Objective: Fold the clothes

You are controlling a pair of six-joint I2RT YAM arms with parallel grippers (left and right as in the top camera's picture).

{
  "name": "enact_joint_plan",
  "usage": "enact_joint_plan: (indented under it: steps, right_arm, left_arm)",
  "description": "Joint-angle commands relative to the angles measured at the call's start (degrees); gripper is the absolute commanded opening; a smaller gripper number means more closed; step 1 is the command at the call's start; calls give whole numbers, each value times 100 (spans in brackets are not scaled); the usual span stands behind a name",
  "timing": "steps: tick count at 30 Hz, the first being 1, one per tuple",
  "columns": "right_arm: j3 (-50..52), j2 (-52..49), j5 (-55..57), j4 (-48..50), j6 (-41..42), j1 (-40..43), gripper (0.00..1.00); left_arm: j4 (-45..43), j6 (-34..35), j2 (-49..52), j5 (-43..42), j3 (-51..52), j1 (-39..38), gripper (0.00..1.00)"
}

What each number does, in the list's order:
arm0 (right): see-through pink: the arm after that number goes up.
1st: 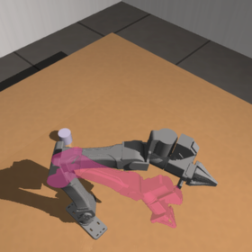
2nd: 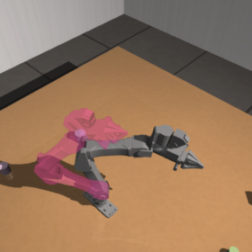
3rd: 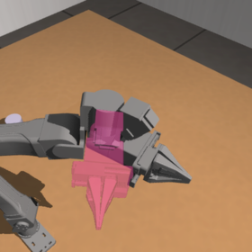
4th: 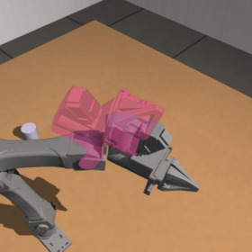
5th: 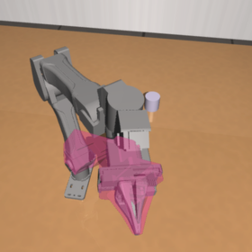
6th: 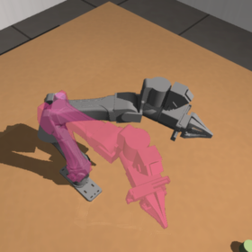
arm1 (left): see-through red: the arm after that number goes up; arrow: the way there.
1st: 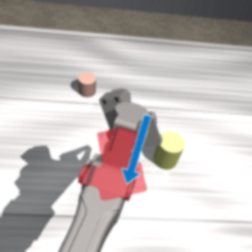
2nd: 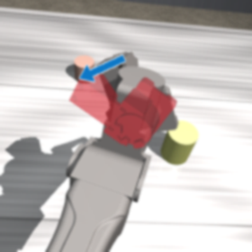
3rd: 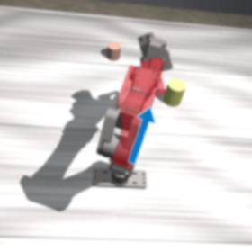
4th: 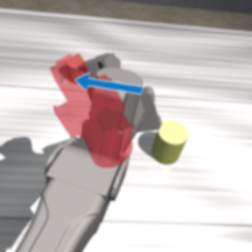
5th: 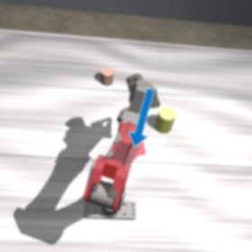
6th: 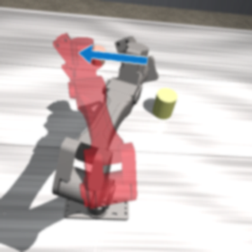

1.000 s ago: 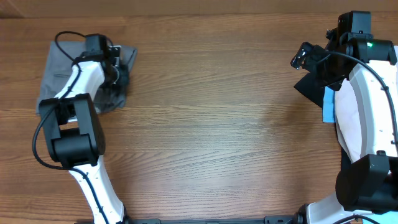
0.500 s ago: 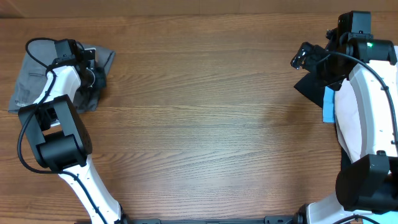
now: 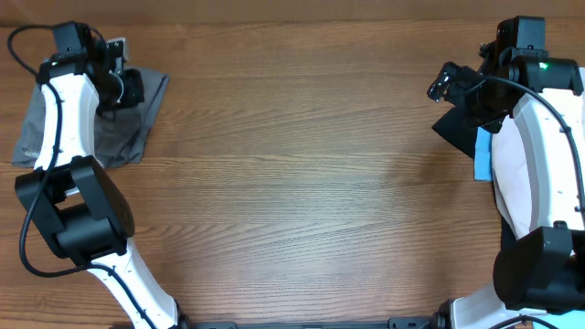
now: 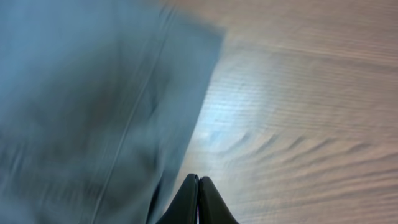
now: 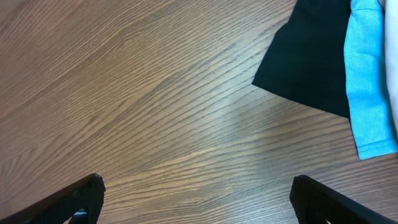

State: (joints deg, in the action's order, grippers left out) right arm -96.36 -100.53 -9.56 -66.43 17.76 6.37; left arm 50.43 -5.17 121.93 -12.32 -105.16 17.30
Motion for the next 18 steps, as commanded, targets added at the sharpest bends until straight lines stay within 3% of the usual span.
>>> enact_joint_plan:
  steps: [1,9,18]
  right_arm:
    - [-37,0,55,31,-13,-2,100]
    - [-37,0,55,28,-11,-2,100]
    - [-37,0,55,28,-13,-2,100]
  left_arm:
    - [304,542,-50,531,-37,295,4]
    - [603,691,-50,1084,33,765,4]
    - [9,697,-44,1086,846,782,4]
